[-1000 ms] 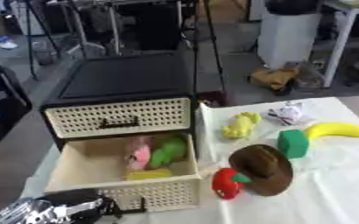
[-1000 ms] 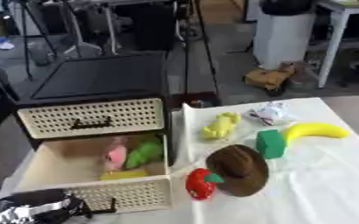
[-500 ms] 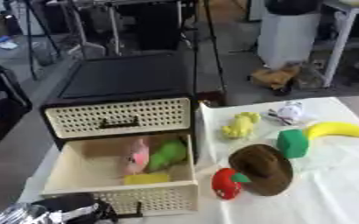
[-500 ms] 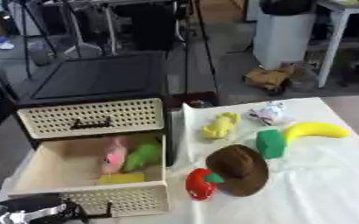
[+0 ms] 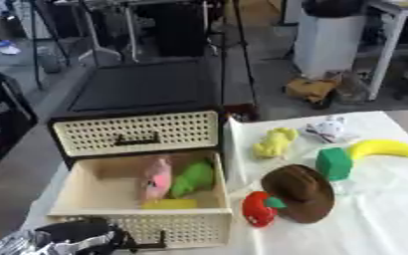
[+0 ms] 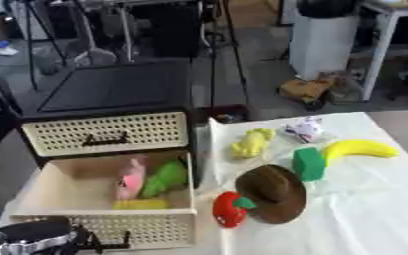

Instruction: Pick up objects from table and place into drawer.

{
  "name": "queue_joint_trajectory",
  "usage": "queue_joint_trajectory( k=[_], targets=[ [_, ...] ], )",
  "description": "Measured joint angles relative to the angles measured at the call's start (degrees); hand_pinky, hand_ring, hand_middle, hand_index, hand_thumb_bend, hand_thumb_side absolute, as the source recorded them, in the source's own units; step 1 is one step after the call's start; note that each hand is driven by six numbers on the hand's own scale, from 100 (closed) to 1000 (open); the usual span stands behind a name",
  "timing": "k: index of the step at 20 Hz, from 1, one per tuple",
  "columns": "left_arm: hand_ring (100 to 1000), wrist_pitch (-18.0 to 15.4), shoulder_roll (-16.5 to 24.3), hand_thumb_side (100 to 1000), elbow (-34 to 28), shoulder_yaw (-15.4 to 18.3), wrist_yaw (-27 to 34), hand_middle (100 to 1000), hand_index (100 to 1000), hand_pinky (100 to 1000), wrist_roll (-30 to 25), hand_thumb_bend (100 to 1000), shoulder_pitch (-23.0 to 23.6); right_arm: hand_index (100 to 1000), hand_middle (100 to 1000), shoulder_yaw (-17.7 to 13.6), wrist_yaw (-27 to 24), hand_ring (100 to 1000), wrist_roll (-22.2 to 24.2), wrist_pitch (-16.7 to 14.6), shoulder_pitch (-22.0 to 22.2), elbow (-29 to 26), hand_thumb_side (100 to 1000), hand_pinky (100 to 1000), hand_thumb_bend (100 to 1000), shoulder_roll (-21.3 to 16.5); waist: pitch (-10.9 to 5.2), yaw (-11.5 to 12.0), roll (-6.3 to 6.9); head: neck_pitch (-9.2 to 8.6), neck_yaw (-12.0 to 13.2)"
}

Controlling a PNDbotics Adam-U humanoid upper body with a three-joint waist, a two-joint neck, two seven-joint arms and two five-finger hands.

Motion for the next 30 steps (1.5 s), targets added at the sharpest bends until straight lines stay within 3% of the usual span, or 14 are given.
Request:
queue_joint_trajectory(
  k=[1,3,8,11,16,21,30],
  targets=[
    [689,-0.65,0.46,877,-0.92,0.52,-0.21,697,855,537,-0.43,100,0.37,792,658,0.0,0.01,768,-0.01,0.01,0.04,0.0,1000,692,279,0.0,0.0,0.01,0.0,0.01,-0.04],
    [724,-1.58,1.24,908,-2.71,1.59,-0.37,755,896,557,-1.29,100,1.14,792,658,0.0,0.06,768,-0.03,0.02,0.16,0.0,1000,692,279,0.0,0.0,0.03,0.0,0.01,-0.18],
    [788,-2.03,2.39,969,-4.64,3.51,-0.2,832,1000,603,-4.82,100,2.7,791,658,-0.01,0.37,769,-0.06,0.05,0.17,0.0,1000,693,278,0.03,0.0,0.12,0.01,0.07,-0.28],
    [881,-0.82,2.35,1000,-3.53,3.39,0.43,925,1000,760,-8.11,100,2.99,791,661,-0.01,0.42,770,-0.1,0.0,0.17,0.0,1000,694,269,0.06,0.02,0.05,0.0,0.09,-0.18],
    [890,2.41,1.24,1000,1.16,2.42,2.41,923,1000,793,-12.45,100,3.32,791,661,-0.03,0.43,772,-0.37,-0.3,0.16,0.0,1000,695,259,0.1,0.05,0.04,-0.04,0.23,0.0],
    [955,4.98,-0.76,1000,4.82,2.24,6.33,1000,1000,876,-14.72,100,2.57,791,662,-0.04,0.43,772,-0.64,-0.54,0.14,0.0,1000,696,260,0.5,-0.14,0.18,-0.05,0.25,0.29],
    [978,3.75,-1.49,1000,6.92,2.5,12.35,1000,1000,932,-13.48,100,2.37,790,661,-0.05,0.47,772,-0.75,-0.4,0.15,0.0,1000,697,263,0.53,-0.12,0.31,-0.05,0.24,0.3]
  ],
)
